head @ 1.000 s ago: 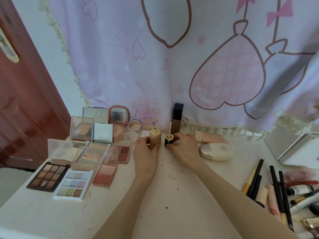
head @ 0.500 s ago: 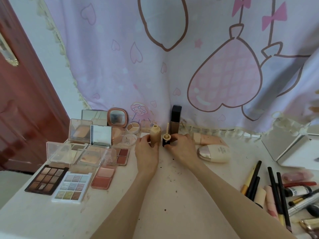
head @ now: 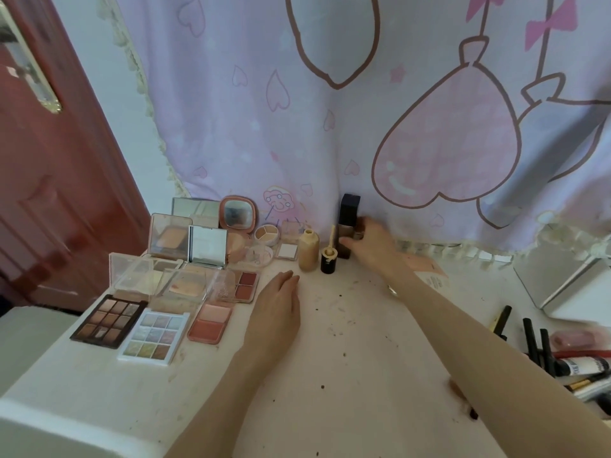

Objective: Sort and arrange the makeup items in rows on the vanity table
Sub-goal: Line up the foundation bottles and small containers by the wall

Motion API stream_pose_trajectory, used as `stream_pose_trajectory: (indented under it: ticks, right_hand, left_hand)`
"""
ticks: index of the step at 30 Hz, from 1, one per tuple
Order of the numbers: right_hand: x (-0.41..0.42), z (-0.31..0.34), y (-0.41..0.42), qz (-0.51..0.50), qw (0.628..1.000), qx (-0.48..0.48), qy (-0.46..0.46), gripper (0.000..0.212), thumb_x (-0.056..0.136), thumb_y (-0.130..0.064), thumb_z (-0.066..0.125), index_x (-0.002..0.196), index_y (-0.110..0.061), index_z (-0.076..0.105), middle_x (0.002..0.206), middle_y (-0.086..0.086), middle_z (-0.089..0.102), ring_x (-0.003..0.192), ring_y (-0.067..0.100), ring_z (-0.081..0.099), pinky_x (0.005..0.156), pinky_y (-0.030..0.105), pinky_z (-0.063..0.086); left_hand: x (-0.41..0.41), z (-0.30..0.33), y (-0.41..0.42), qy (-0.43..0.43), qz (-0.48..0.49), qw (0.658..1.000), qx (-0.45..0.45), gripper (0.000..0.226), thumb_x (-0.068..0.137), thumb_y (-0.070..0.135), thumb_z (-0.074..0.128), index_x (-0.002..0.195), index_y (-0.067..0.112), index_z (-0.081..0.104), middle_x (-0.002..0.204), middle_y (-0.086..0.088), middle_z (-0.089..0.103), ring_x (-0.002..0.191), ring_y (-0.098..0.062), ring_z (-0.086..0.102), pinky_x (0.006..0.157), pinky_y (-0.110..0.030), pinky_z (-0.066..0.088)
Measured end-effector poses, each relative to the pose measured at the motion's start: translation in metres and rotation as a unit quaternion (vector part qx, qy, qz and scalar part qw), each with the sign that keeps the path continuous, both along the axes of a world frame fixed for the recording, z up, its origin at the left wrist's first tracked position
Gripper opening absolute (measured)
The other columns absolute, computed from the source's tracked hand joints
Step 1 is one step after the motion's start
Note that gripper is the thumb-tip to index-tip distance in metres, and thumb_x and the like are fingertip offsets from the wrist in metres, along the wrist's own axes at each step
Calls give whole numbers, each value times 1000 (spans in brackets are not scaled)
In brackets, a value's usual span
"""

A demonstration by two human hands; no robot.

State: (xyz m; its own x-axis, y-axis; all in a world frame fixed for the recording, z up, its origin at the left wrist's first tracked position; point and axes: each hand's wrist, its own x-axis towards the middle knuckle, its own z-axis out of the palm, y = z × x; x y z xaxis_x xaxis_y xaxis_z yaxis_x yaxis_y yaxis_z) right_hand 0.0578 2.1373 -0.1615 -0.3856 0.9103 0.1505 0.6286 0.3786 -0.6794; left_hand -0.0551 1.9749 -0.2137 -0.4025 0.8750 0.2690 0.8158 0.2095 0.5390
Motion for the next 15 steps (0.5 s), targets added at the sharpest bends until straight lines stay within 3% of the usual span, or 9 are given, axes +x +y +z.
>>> stream_pose_trajectory:
  ticks: [5, 11, 15]
  right_hand:
    - [-3, -4, 5, -5, 1000, 14, -8, 41, 85, -27, 65, 119, -7, 52, 115, 12, 60, 105, 26, 56, 81, 29, 41]
    - [15, -4, -5, -39, 998, 15, 48, 36, 85, -27, 65, 114, -9, 55, 111, 9, 62, 100, 23, 55, 78, 25, 37]
    - [40, 13, -21, -50, 989, 0, 142, 32, 85, -26, 65, 113, -14, 57, 103, 2, 63, 88, 13, 53, 70, 17, 37]
  left_hand:
    - [-2, -6, 3, 64, -23, 997, -39, 43, 100, 20, 28, 143, 16, 32, 153, 0, 24, 142, -13, 15, 113, -21, 5]
    - [-3, -5, 3, 70, -34, 996, -47, 44, 101, 22, 27, 144, 16, 30, 153, 0, 23, 142, -13, 14, 114, -23, 5]
    - [-4, -2, 1, 43, -36, 997, -48, 42, 100, 20, 30, 141, 15, 36, 152, -1, 27, 142, -14, 17, 112, -21, 8]
